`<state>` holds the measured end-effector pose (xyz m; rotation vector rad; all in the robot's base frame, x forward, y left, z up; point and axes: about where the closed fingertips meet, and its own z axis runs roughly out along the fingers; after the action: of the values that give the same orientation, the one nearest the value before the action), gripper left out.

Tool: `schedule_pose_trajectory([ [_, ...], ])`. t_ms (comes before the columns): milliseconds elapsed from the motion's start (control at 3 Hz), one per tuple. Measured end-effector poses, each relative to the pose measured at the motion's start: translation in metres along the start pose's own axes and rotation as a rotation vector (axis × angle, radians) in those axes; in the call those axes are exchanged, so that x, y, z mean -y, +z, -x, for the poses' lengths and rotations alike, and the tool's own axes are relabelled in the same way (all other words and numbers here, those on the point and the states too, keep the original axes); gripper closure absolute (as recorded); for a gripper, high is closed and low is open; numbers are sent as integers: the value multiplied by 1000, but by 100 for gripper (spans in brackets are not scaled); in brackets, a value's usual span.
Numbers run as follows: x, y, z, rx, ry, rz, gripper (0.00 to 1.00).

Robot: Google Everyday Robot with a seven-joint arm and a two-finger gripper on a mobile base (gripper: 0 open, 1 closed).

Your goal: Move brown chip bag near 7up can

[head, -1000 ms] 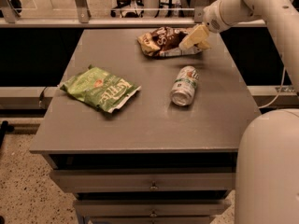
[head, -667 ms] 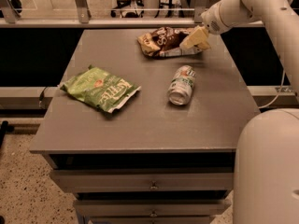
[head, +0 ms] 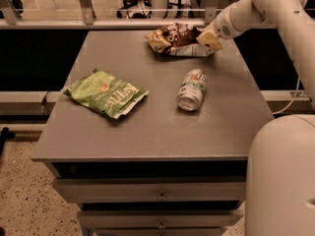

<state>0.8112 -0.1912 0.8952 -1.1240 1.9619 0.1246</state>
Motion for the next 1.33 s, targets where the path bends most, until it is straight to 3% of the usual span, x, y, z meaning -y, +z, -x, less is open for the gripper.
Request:
schedule_pose_trajectory([
  [333, 5, -20, 6, 5, -5, -33, 94],
  [667, 4, -57, 19, 17, -7, -87, 100],
  [1000, -23, -93, 24, 10, 0, -108, 100],
  [1333, -62, -113, 18, 3, 38, -88, 100],
])
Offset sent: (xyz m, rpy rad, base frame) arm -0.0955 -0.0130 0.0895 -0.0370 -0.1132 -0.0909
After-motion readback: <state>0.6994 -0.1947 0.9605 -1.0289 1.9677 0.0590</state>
